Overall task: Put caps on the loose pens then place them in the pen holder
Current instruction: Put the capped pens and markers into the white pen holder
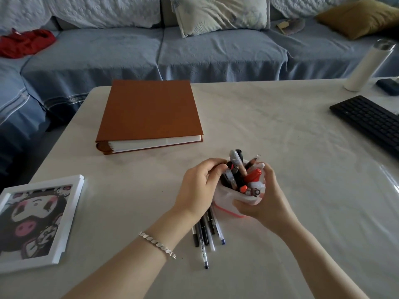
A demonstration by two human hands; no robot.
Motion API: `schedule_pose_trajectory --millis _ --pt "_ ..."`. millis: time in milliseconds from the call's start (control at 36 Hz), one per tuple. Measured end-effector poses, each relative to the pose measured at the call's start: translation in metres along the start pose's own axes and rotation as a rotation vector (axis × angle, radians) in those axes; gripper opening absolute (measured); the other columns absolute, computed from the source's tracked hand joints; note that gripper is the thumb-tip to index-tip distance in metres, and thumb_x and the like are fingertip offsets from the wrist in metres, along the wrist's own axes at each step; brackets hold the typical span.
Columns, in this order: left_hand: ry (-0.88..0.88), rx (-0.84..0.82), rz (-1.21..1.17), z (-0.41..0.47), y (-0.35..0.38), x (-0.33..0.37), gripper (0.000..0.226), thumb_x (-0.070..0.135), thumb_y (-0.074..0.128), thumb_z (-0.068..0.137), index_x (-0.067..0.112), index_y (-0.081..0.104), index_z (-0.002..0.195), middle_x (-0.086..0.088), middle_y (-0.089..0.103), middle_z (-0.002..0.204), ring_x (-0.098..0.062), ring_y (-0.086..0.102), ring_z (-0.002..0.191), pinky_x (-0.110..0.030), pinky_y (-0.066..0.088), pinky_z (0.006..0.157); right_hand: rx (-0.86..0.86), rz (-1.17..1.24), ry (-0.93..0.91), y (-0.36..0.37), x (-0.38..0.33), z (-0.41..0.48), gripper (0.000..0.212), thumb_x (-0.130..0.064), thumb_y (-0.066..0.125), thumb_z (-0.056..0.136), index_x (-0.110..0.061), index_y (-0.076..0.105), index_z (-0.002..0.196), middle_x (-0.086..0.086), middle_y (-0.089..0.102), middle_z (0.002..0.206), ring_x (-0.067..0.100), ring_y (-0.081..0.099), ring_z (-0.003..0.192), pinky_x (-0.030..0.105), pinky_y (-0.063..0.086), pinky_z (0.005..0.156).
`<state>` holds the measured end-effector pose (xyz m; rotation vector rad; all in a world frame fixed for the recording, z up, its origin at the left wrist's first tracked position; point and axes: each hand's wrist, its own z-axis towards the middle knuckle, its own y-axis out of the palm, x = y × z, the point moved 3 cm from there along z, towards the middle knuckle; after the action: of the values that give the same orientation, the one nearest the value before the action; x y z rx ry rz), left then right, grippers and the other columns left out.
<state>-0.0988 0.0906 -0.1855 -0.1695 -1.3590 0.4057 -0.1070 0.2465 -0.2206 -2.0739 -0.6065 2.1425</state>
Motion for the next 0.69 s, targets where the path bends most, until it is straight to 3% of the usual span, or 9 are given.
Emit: schedule_pose_trajectory --millis 56,139,194,278,333,389,417,556,694 --pt "-0.038 0.053 -0.027 0.001 -0.003 0.001 0.010 0.015 0.061 0.085 0.018 0.070 0.088 0.014 0.068 0.080 0.002 0.063 0.077 -0.008 0.046 0.073 -0.001 0.000 0.000 0.000 0.000 0.000 0.077 -0.005 0.078 0.061 -0.048 0.031 0.105 -0.010 0.056 0.107 0.007 0.058 0.087 0.015 0.046 0.070" --pt "0.011 0.130 -0.028 0.001 -0.008 0.008 0.015 0.017 0.062 0.084 0.029 0.063 0.075 0.014 0.067 0.073 -0.002 0.062 0.068 -0.010 0.046 0.066 -0.007 -0.002 -0.003 0.001 0.002 -0.001 0.079 -0.007 0.078 0.059 -0.048 0.030 0.105 -0.004 0.056 0.113 0.014 0.059 0.092 0.026 0.049 0.078" --pt "0.091 0.212 -0.082 0.002 -0.015 0.017 0.013 0.019 0.059 0.086 0.028 0.060 0.077 0.010 0.069 0.076 -0.006 0.066 0.073 -0.018 0.051 0.068 -0.012 -0.005 -0.018 0.001 0.001 -0.001 0.080 -0.004 0.079 0.059 -0.048 0.029 0.105 -0.008 0.055 0.113 0.009 0.058 0.091 0.019 0.050 0.075" --pt "0.150 0.334 -0.227 0.004 -0.028 0.028 0.010 0.017 0.051 0.089 0.024 0.053 0.080 0.008 0.070 0.073 -0.014 0.068 0.073 -0.023 0.052 0.052 -0.025 0.033 -0.019 0.000 0.000 -0.002 0.077 0.007 0.076 0.062 -0.040 0.032 0.105 -0.016 0.052 0.109 -0.007 0.057 0.084 0.004 0.045 0.061" --pt "0.116 0.388 -0.305 0.008 -0.037 0.031 0.013 0.016 0.050 0.091 0.023 0.051 0.080 0.006 0.071 0.071 -0.018 0.069 0.071 -0.023 0.050 0.046 -0.031 0.049 -0.018 0.001 0.001 -0.003 0.074 0.009 0.074 0.063 -0.038 0.033 0.104 -0.024 0.051 0.104 -0.013 0.056 0.082 0.005 0.046 0.062" --pt "0.027 0.397 -0.380 0.011 -0.043 0.028 0.013 0.015 0.048 0.092 0.019 0.050 0.080 0.002 0.071 0.074 -0.020 0.070 0.070 -0.026 0.052 0.047 -0.021 0.017 -0.019 0.001 0.001 -0.003 0.075 0.006 0.074 0.062 -0.041 0.033 0.104 -0.025 0.051 0.103 -0.003 0.057 0.085 0.015 0.049 0.069" --pt "-0.003 0.388 -0.376 0.011 -0.045 0.026 0.012 0.015 0.048 0.092 0.017 0.050 0.081 -0.001 0.071 0.075 -0.020 0.069 0.070 -0.027 0.053 0.047 -0.021 0.025 -0.022 0.001 0.001 -0.002 0.075 0.008 0.073 0.063 -0.040 0.033 0.104 -0.024 0.052 0.102 0.000 0.056 0.084 0.021 0.049 0.070" --pt "-0.032 0.252 -0.120 0.007 -0.060 0.010 0.014 0.016 0.062 0.083 0.017 0.050 0.076 -0.001 0.071 0.072 -0.009 0.063 0.054 -0.016 0.040 0.042 -0.054 0.057 -0.019 0.004 -0.002 -0.001 0.068 0.017 0.066 0.065 -0.031 0.034 0.100 -0.038 0.056 0.093 -0.010 0.051 0.078 0.014 0.045 0.068" --pt "-0.158 -0.062 0.119 0.001 -0.075 -0.003 0.021 0.015 0.072 0.074 0.014 0.053 0.065 -0.001 0.065 0.056 -0.009 0.057 0.047 -0.021 0.045 0.044 -0.008 0.039 0.031 0.001 0.003 -0.001 0.074 0.005 0.074 0.063 -0.039 0.033 0.106 -0.026 0.057 0.089 -0.004 0.054 0.077 0.012 0.046 0.066"
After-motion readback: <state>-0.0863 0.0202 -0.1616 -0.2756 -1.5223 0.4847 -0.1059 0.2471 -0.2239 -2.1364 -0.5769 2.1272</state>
